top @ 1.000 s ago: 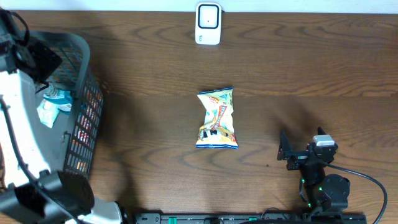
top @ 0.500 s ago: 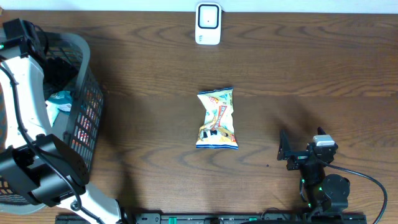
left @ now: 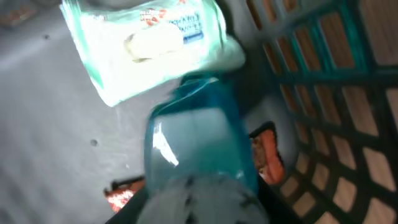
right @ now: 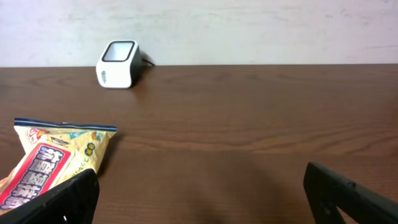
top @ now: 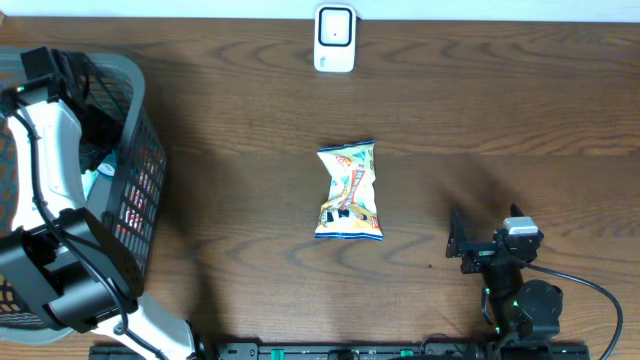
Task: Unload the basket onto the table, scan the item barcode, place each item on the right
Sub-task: 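Grasp the blue Listerine bottle in the basket with the left gripper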
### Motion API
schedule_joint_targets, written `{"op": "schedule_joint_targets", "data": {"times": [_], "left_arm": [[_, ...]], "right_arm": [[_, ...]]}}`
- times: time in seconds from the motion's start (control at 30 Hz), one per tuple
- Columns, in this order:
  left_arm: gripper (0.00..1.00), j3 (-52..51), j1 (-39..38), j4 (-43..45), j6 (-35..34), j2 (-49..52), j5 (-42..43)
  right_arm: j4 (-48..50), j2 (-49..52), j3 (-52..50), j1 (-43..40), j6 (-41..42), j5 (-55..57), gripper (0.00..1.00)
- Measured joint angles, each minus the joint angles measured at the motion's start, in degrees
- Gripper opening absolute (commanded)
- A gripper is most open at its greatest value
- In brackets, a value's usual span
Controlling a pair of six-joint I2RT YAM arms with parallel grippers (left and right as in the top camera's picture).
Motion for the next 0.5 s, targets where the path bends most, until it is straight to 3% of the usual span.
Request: {"op": "schedule_joint_targets", "data": {"times": [0.33,0.5], "left_arm": [[0.08,0.0,0.0,-0.5,0.0,-1.8,0.8],[0.08,-0.1,0.0,-0.3,0.0,-10.0,1.0]], "right_arm": [[0.0,0.0,0.0,0.0,0.0,0.0,0.99],[0.0,0.0,0.0,0.0,0.0,0.0,0.99]]}}
